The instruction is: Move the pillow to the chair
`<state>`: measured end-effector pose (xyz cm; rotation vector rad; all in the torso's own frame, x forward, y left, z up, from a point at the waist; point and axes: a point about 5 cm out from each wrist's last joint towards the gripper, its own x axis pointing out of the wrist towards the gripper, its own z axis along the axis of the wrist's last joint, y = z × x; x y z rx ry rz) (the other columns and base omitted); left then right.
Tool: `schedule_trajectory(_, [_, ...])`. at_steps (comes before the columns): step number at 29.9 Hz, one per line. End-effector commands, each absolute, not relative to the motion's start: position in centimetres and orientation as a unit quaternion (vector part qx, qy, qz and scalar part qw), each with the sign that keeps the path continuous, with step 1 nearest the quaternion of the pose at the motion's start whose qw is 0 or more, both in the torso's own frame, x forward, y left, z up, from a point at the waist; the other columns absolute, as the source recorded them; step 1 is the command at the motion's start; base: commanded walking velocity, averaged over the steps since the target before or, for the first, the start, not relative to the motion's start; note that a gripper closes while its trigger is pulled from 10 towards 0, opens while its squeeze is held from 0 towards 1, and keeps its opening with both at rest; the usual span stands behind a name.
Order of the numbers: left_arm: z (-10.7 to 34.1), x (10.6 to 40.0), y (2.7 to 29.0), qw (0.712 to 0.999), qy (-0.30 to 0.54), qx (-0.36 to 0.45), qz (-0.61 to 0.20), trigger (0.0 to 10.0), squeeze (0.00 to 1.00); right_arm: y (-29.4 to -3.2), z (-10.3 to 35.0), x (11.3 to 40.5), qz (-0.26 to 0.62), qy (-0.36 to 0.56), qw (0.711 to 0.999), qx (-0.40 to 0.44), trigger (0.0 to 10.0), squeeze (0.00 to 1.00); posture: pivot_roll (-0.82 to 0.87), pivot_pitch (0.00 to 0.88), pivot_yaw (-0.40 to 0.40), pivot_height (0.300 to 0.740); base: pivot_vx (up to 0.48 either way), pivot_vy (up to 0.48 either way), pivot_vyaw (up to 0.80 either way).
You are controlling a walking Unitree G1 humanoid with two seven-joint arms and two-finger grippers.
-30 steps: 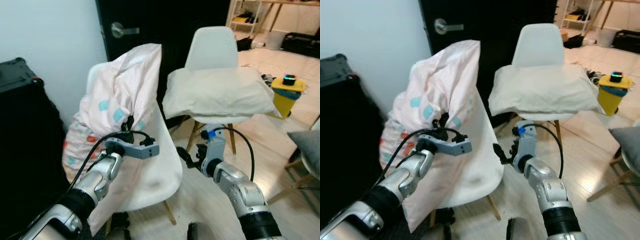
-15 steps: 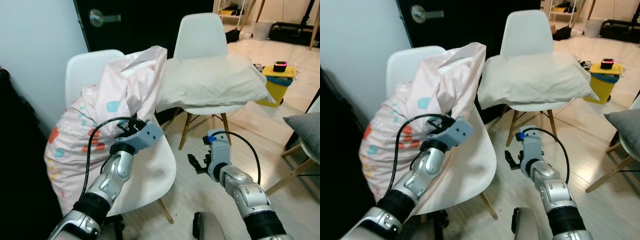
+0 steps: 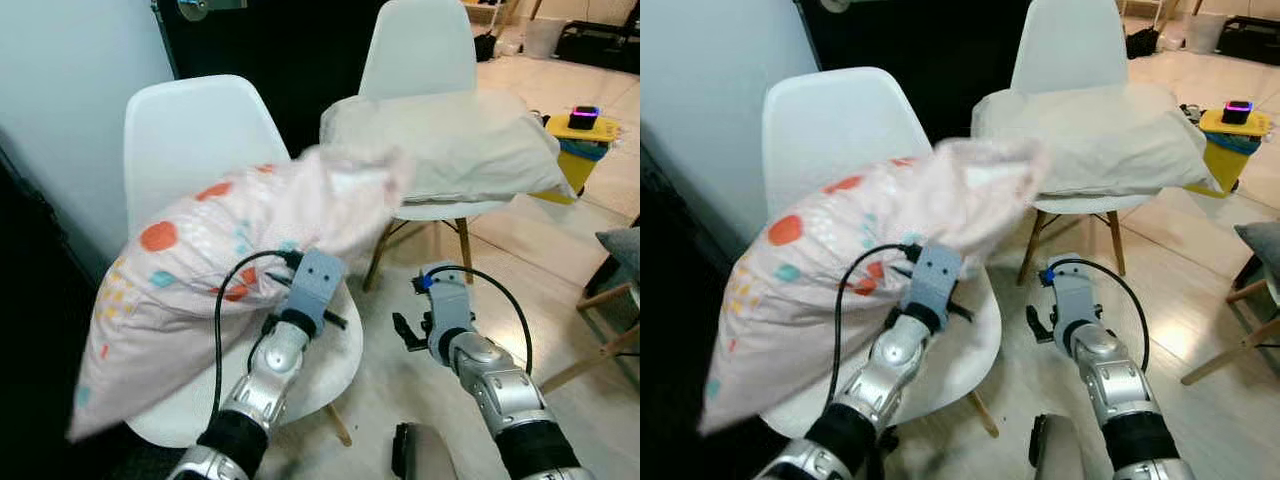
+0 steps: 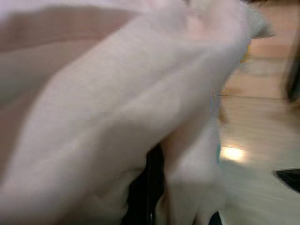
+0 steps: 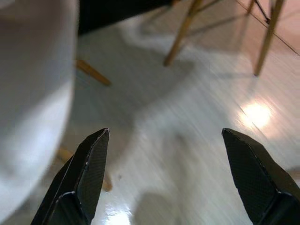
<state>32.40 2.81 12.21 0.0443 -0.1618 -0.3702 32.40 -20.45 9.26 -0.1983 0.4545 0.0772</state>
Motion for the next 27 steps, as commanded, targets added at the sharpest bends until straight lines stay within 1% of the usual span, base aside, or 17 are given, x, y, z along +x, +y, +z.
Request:
schedule_trajectory(1, [11.3, 32.1, 3.4, 0.982, -0.053, -0.014, -0.183, 10.0, 0.0, -20.6, 8.8, 32.2, 0.032, 0.239, 0.965, -0.104, 10.0, 0.0, -0.01, 0.054, 0.038, 0.526, 0.0, 0.0, 0.0])
schedule_trajectory(3, [11.5, 32.0, 3.3, 0.978, -0.06, -0.021, -0.196, 10.0, 0.0, -20.6, 8.7, 32.2, 0.035, 0.242, 0.964, -0.106, 10.0, 0.0, 0.0, 0.055, 0.035, 0.526, 0.0, 0.0, 0.0])
schedule_trajectory(4, [11.4, 32.0, 3.8, 0.981, -0.059, -0.013, -0.187, 10.0, 0.0, -20.4, 8.6, 32.2, 0.043, 0.243, 0.963, -0.107, 10.0, 0.0, 0.0, 0.056, 0.034, 0.526, 0.0, 0.0, 0.0])
schedule_trajectory(7, [11.4, 32.1, 4.2, 0.982, -0.058, -0.01, -0.18, 10.0, 0.0, -20.3, 8.6, 32.2, 0.049, 0.245, 0.962, -0.107, 10.0, 0.0, 0.0, 0.056, 0.034, 0.526, 0.0, 0.0, 0.0])
schedule_trajectory(9, [11.0, 32.2, 5.4, 0.987, -0.041, -0.027, -0.153, 10.0, 0.0, -20.0, 8.5, 32.2, 0.057, 0.246, 0.962, -0.108, 10.0, 0.0, 0.0, 0.056, 0.033, 0.526, 0.0, 0.0, 0.0])
schedule_trajectory(12, [9.4, 31.9, 8.2, 0.995, 0.015, -0.051, -0.081, 10.0, 0.0, -19.8, 8.2, 32.2, 0.065, 0.25, 0.96, -0.109, 10.0, 0.0, 0.02, 0.055, 0.034, 0.526, 0.0, 0.0, 0.0])
schedule_trajectory(15, [9.1, 31.7, 8.7, 0.996, 0.026, -0.051, -0.068, 10.0, 0.0, -19.8, 8.2, 32.2, 0.067, 0.251, 0.96, -0.11, 10.0, 0.0, 0.02, 0.055, 0.034, 0.526, 0.0, 0.0, 0.0])
schedule_trajectory(16, [8.4, 31.3, 9.6, 0.997, 0.051, -0.042, -0.047, 10.0, 0.0, -19.8, 8.1, 32.2, 0.067, 0.251, 0.959, -0.11, 10.0, 0.0, 0.02, 0.054, 0.034, 0.526, 0.0, 0.0, 0.0])
schedule_trajectory(18, [6.3, 29.9, 12.3, 0.992, 0.124, -0.006, 0.003, 10.0, 0.0, -20.2, 8.3, 32.4, 0.064, 0.251, 0.959, -0.116, 10.0, 0.0, 0.02, 0.05, 0.039, 0.526, 0.0, 0.0, 0.0])
schedule_trajectory(19, [6.3, 29.9, 12.3, 0.992, 0.124, -0.006, 0.003, 10.0, 0.0, -20.2, 8.3, 32.4, 0.064, 0.251, 0.959, -0.116, 10.0, 0.0, 0.02, 0.05, 0.039, 0.526, 0.0, 0.0, 0.0])
schedule_trajectory(21, [4.5, 28.5, 14.7, 0.982, 0.183, -0.006, 0.044, 10.0, 0.0, -20.9, 8.5, 32.6, 0.056, 0.25, 0.959, -0.123, 10.0, 0.0, 0.03, 0.049, 0.037, 0.526, 0.0, 0.0, 0.0])
schedule_trajectory(22, [4.5, 28.5, 14.7, 0.982, 0.183, -0.006, 0.044, 10.0, 0.0, -20.9, 8.5, 32.6, 0.056, 0.25, 0.959, -0.123, 10.0, 0.0, 0.03, 0.049, 0.037, 0.526, 0.0, 0.0, 0.0])
schedule_trajectory(23, [3.7, 27.8, 15.8, 0.976, 0.206, -0.025, 0.066, 10.0, 0.0, -21.3, 8.6, 32.7, 0.05, 0.25, 0.958, -0.128, 10.0, 0.0, 0.04, 0.048, 0.035, 0.526, 0.0, 0.0, 0.0])
schedule_trajectory(24, [3.7, 27.8, 15.8, 0.976, 0.206, -0.025, 0.066, 10.0, 0.0, -21.3, 8.6, 32.7, 0.05, 0.25, 0.958, -0.128, 10.0, 0.0, 0.04, 0.048, 0.035, 0.526, 0.0, 0.0, 0.0])
schedule_trajectory(25, [3.1, 27.4, 16.9, 0.966, 0.226, -0.07, 0.101, 10.0, 0.0, -21.9, 8.8, 32.9, 0.041, 0.249, 0.958, -0.134, 10.0, 0.0, 0.04, 0.045, 0.03, 0.526, 0.0, 0.0, 0.0])
schedule_trajectory(27, [2.9, 27.3, 18.0, 0.953, 0.232, -0.135, 0.14, 10.0, 0.0, -22.5, 9.1, 33.2, 0.031, 0.246, 0.959, -0.138, 10.0, 0.0, 0.05, 0.04, 0.024, 0.526, 0.0, 0.0, 0.0])
